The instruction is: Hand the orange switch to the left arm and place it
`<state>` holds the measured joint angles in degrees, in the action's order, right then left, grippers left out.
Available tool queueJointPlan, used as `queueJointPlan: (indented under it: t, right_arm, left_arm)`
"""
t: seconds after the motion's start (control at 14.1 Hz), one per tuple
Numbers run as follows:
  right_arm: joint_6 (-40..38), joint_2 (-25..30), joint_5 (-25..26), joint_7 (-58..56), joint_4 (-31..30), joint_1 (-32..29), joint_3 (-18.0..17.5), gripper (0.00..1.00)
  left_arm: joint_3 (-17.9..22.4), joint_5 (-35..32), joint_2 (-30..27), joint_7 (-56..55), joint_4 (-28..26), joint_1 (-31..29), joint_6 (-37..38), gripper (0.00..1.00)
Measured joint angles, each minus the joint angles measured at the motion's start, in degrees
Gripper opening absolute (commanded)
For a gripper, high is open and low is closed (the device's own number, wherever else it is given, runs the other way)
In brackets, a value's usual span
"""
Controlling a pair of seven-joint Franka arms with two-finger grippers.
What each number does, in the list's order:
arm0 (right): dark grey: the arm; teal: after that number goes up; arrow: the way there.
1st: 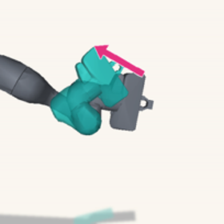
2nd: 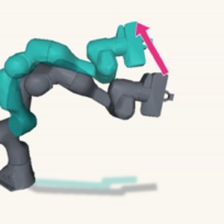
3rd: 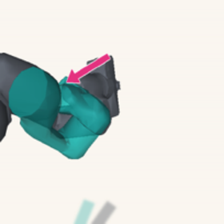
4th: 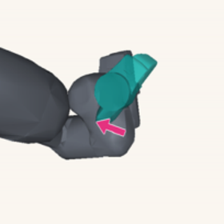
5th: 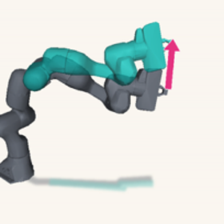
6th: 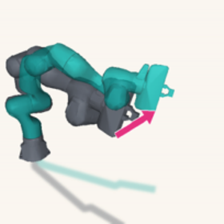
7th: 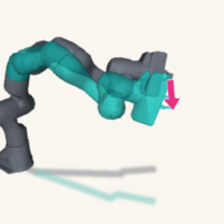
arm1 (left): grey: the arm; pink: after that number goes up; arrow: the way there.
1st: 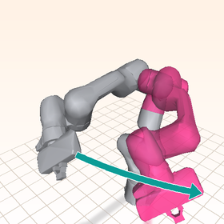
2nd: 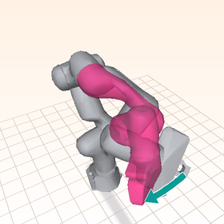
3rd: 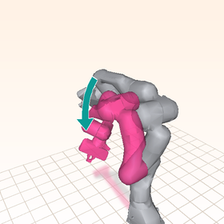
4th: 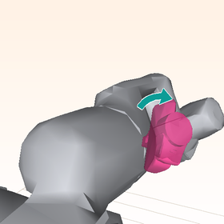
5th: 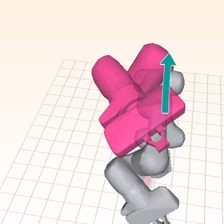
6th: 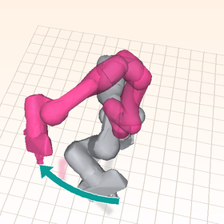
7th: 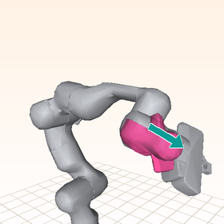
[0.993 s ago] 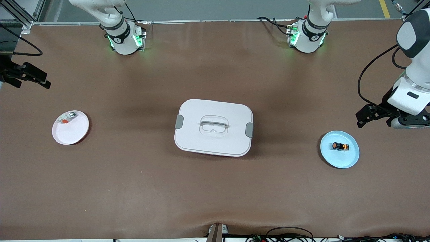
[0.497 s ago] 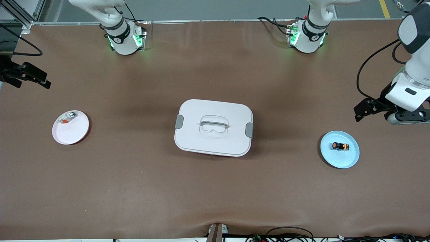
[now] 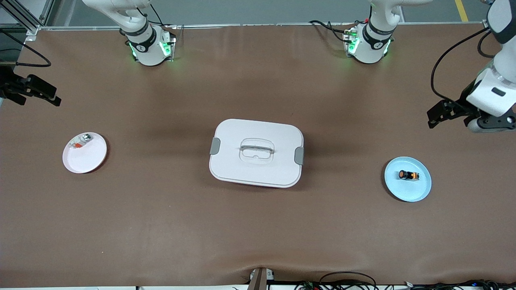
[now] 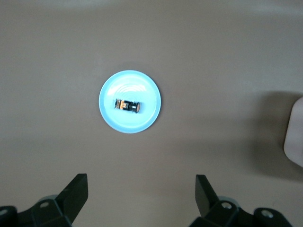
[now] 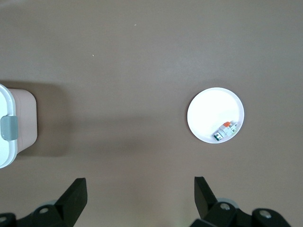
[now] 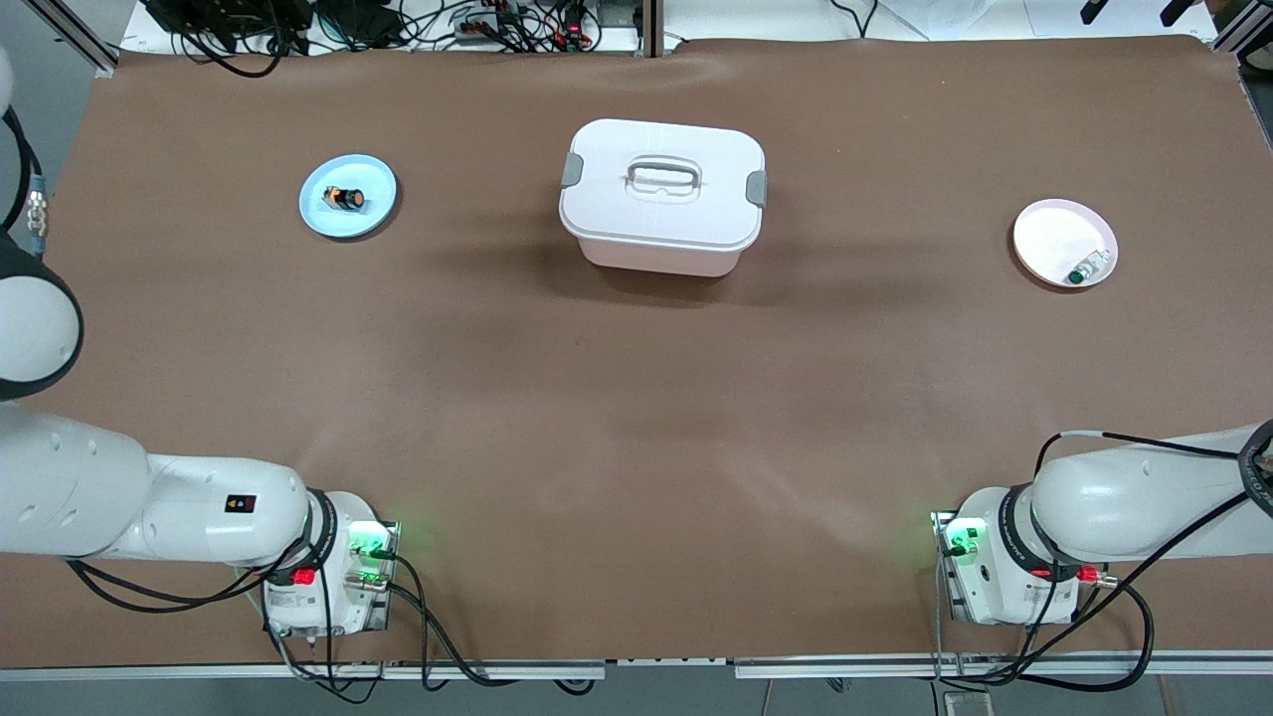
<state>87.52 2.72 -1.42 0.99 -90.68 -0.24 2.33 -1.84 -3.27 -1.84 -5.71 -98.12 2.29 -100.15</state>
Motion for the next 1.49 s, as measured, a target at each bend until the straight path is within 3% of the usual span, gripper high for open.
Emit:
queueJointPlan:
  t: [0.28,1.49]
  right_arm:
    - [0.0,0.0,0.0,0.0,0.0,0.0,0.0,1.0]
    - [0.0,0.0,0.0,0.0,0.0,0.0,0.0,1.0]
  left_arm:
    - [0.0,0.0,-0.5,0.2,3.6,0.0,3.7,1.0]
    - [0.0,1.4,-0.5,2.0,4.9,-0.9,5.7,1.0]
